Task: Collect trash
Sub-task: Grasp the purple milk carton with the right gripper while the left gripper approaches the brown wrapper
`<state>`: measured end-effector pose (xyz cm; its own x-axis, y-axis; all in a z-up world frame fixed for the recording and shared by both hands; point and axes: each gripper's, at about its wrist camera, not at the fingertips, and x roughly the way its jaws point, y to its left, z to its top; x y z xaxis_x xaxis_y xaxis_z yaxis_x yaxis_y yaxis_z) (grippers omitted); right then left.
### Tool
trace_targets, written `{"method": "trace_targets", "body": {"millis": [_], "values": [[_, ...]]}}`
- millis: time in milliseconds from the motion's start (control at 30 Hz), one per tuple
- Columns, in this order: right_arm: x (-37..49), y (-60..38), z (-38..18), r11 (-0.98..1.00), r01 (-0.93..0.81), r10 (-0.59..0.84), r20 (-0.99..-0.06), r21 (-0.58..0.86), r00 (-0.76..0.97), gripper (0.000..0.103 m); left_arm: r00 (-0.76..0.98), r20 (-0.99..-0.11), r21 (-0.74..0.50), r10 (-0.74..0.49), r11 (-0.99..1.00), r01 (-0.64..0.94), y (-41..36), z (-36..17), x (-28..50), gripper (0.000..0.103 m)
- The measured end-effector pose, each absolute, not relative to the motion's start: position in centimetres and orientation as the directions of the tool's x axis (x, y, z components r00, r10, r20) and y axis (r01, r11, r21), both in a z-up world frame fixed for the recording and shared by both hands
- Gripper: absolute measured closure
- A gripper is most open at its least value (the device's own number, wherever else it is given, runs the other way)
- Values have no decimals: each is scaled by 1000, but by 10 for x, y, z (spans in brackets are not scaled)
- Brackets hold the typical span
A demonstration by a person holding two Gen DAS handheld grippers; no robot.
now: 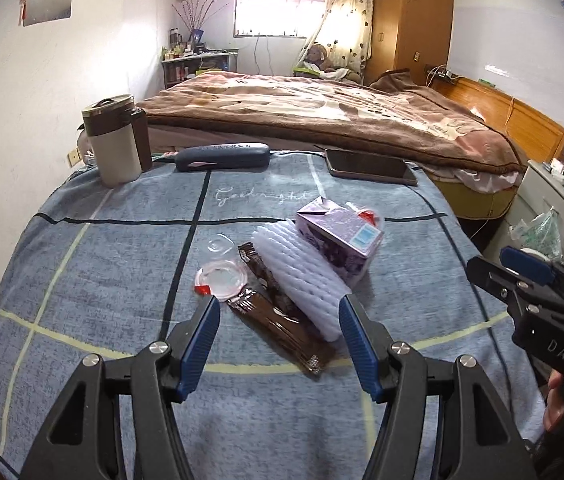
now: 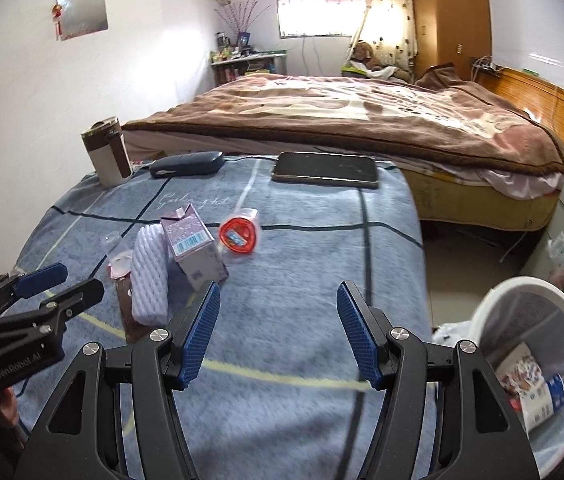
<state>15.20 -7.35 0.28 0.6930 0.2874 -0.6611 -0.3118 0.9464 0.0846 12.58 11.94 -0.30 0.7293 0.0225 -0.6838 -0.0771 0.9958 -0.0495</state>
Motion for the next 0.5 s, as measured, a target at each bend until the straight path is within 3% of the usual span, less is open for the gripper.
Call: {"method": "trace_targets", "body": {"millis": [133,367,500], "values": [[160,-64,0,944,-319,293,-672,89,680,41,717,-696,-109,-37,993,-55,123,-9,136,39],[173,-57,0,944,-317,291,-675,89,678,41,693,-721,-80,8,992,-94,130,-22,150,38],[179,-51,-1,940,-328,300,-677,91,672,41,654,-756,-129,-19,984,-121,145,-37,153,38]]}}
